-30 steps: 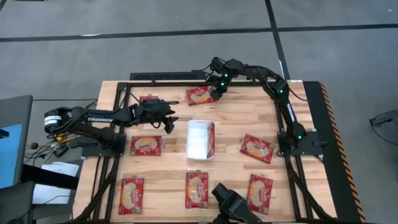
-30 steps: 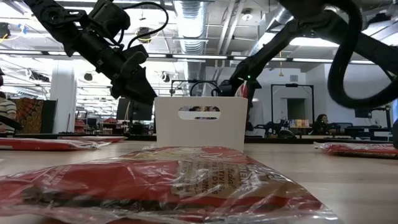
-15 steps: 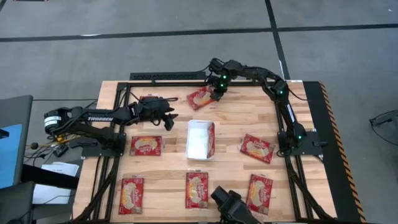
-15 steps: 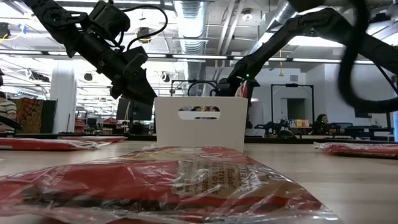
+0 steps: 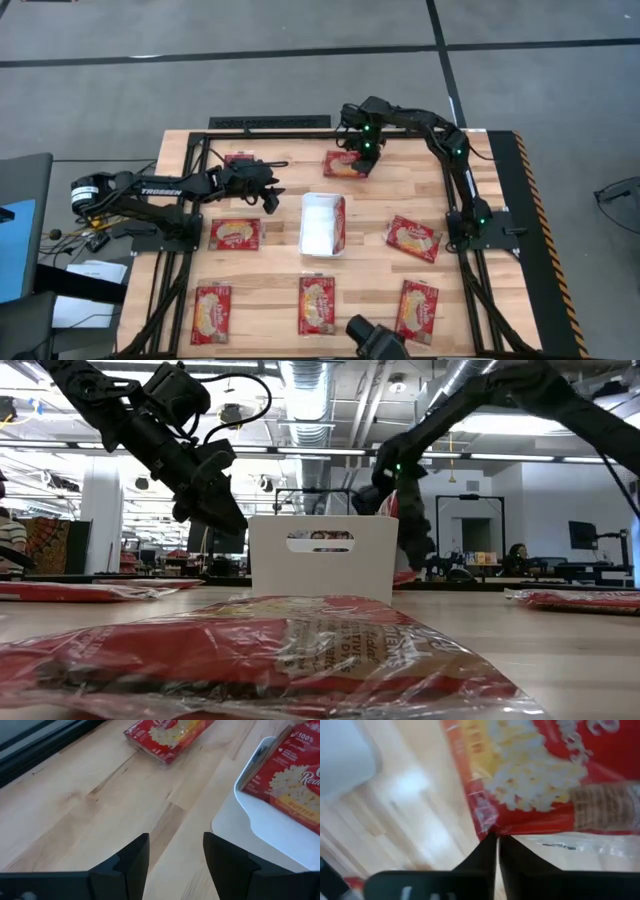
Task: Sort popcorn bags into baskets
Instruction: Put the red popcorn bag into the white bin
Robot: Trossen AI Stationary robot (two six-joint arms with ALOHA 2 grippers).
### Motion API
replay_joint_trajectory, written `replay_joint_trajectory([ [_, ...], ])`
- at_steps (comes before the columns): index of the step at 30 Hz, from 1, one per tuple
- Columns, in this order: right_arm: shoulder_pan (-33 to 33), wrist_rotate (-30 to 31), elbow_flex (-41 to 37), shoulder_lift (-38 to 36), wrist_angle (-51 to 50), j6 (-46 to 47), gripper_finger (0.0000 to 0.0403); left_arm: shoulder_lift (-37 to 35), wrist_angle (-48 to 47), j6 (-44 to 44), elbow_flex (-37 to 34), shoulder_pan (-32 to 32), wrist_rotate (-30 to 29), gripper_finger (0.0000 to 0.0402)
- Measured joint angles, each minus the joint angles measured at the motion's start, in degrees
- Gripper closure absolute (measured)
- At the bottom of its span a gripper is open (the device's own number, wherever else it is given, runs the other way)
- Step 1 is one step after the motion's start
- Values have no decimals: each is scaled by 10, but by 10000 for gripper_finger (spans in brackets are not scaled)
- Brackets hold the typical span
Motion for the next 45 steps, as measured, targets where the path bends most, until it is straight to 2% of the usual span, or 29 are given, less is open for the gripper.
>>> replay_joint_trajectory([
  [5,21,6,-18,-56,41,-14,283,0,-4,-1,0,0,0,228],
  [11,11,78,-23,-77,222,12,208,0,2,0,0,0,0,228],
  [14,-3,76,-23,-61,257,0,191,0,-6,-11,0,-5,1,228],
  [17,-18,77,-24,-45,250,-24,189,0,-19,-13,0,-13,2,228],
  [22,-36,62,-24,-8,240,-56,205,0,-19,-12,0,-15,0,228],
  [31,-26,27,-20,36,217,-77,229,0,-15,-12,0,-15,-2,228],
  [34,-25,31,-20,41,202,-76,270,0,-15,-12,0,-15,-2,228],
  [38,-22,32,-23,29,182,-75,376,0,-15,-13,0,-15,-2,228],
  [41,-20,51,-26,10,176,-56,386,0,-15,-18,0,-15,-2,228],
  [45,-21,89,-24,-54,172,-34,396,0,-14,-26,0,-15,-22,228],
])
